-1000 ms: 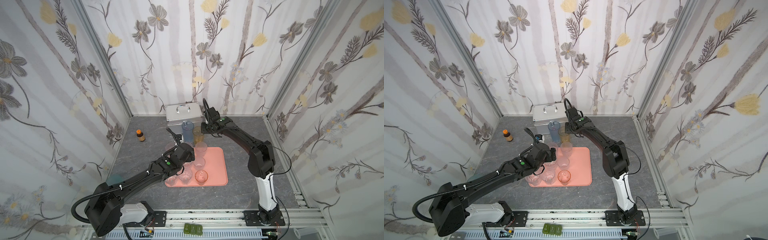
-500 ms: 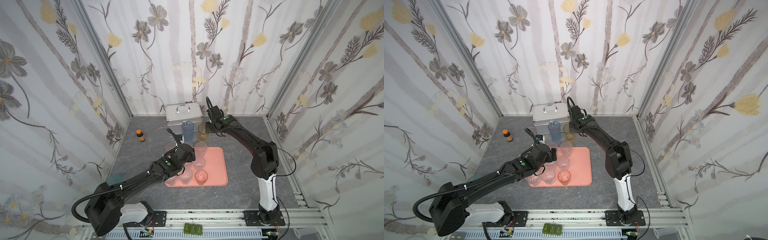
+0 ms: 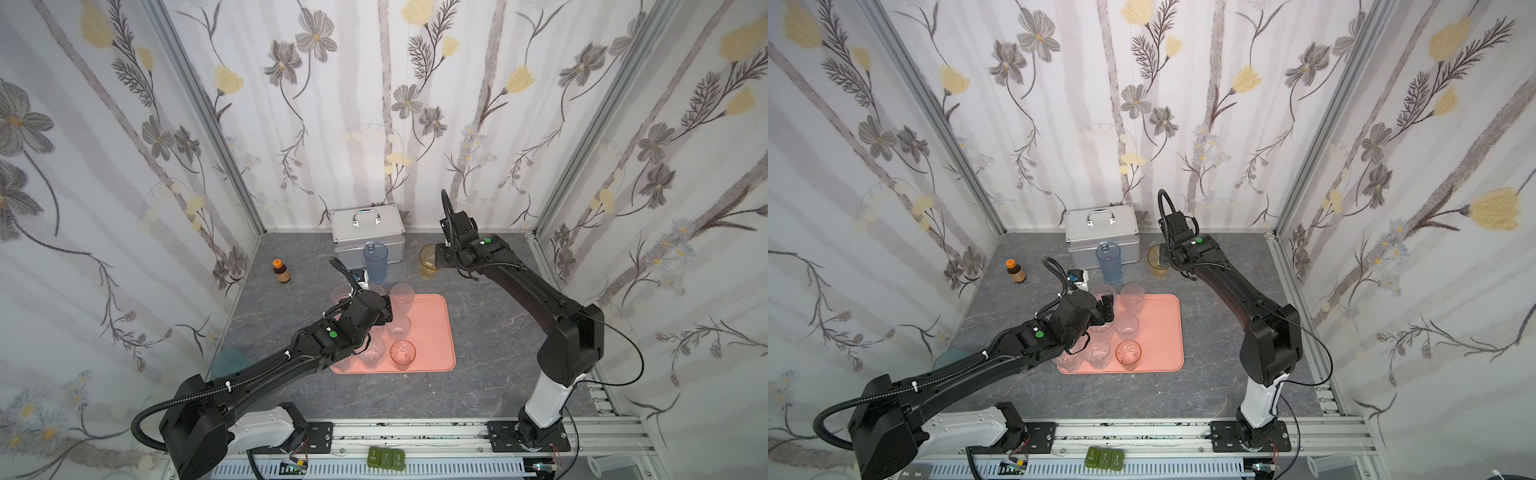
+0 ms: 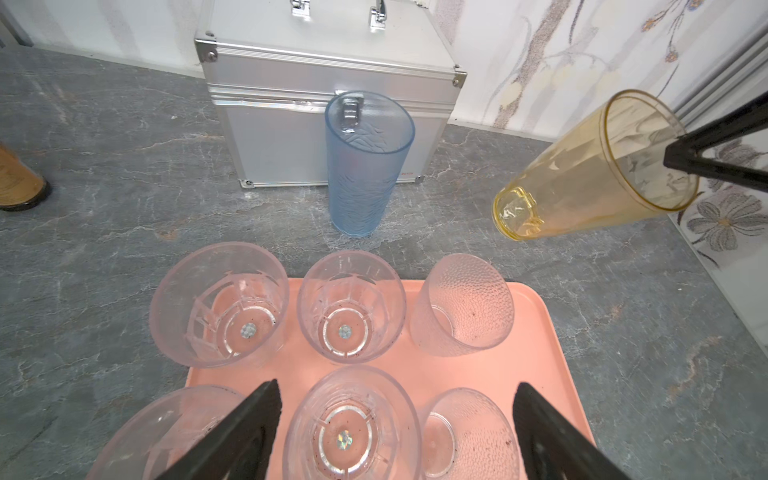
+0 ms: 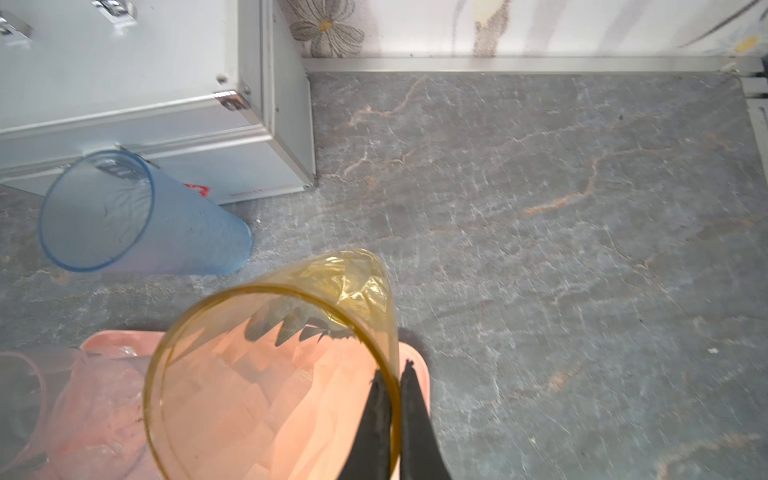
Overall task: Place the glasses into the tray
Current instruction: 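Carry the yellow cup onto the pink tray and open the right gripper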
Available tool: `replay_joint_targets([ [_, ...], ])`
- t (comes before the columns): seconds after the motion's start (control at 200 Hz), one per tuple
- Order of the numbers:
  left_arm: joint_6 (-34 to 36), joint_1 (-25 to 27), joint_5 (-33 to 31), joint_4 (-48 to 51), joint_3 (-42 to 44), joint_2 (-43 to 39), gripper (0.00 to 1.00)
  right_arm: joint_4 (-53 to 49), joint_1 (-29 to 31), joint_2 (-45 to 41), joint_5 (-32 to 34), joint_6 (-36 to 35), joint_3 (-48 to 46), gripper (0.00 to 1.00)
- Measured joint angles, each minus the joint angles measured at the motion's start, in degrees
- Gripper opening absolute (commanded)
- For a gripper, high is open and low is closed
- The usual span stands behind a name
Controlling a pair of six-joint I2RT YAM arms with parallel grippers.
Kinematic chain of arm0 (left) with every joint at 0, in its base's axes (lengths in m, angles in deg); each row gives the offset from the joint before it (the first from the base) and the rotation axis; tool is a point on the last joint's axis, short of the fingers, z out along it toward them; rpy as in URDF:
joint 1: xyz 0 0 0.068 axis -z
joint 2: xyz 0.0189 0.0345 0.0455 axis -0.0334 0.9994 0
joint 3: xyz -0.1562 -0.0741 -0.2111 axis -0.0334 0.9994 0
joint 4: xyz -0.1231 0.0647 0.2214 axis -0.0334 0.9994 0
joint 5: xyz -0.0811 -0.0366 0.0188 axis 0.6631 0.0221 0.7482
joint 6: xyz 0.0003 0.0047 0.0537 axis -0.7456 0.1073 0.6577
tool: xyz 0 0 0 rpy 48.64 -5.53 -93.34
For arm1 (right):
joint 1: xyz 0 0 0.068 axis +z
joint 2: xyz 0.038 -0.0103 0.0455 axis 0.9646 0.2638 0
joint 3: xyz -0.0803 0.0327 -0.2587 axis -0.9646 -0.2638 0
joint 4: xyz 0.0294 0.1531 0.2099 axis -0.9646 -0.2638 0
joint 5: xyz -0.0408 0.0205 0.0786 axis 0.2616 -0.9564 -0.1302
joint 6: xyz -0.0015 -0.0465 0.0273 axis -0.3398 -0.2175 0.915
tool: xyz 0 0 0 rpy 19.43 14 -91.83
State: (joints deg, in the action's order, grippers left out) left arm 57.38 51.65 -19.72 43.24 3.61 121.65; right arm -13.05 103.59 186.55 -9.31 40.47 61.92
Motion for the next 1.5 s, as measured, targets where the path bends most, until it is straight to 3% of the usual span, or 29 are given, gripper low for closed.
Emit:
replay_joint_targets([
  [0.215, -0.04, 3.69, -1.36, -0.94, -1.7, 4.0, 0.9, 0.07, -0.87, -9.07, -0.9, 0.52, -13.9, 0.03],
  [0.47, -0.02, 5.27, -0.5, -2.73, -1.86, 9.53, 0.91, 2.38, -0.68, -10.99, -5.49, 1.97, -22.03, 0.02],
  [1.499, 0.04, 6.1, -0.76, -5.22, -0.37, 9.49, 0.95, 0.46, 1.75, -1.25, -4.07, 1.07, -11.67, 0.04],
])
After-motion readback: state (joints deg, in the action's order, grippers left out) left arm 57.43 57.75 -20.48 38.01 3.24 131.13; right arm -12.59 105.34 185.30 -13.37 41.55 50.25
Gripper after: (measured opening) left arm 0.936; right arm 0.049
